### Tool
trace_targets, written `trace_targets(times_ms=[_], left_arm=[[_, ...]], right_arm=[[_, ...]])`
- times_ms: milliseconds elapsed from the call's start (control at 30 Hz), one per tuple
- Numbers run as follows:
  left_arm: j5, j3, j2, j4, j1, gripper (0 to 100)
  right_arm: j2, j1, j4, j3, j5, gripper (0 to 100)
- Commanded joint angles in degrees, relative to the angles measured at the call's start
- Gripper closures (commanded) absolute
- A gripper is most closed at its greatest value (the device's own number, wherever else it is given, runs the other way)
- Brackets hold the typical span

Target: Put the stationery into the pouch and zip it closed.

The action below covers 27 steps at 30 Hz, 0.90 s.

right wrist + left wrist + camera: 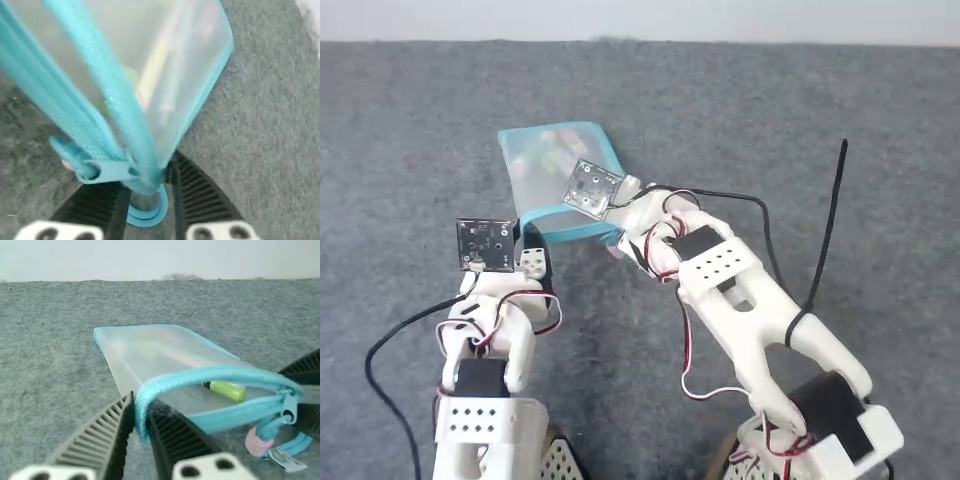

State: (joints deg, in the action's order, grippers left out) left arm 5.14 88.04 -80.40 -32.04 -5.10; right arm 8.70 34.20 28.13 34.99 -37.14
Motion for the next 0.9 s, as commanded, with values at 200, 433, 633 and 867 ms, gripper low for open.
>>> trace_targets(times_ms=[200, 433, 633, 867], left_arm=[[-2.1, -0.9, -1.1, 1.6, 3.3, 99], [-2.2, -5.2, -1.2, -6.8, 3.4, 99], [-2.4, -5.8, -1.2, -8.4, 5.0, 99], [-2.4, -5.8, -1.2, -8.3, 5.2, 99]], right_arm=[[25.1, 3.1, -0.7, 12.7, -0.5, 98.7], [31.3, 5.0, -0.5, 19.3, -0.6, 98.6], [31.4, 4.8, 0.0, 21.5, -0.5, 93.1], [36.4, 5.2, 0.0, 25.2, -0.6, 80.3]])
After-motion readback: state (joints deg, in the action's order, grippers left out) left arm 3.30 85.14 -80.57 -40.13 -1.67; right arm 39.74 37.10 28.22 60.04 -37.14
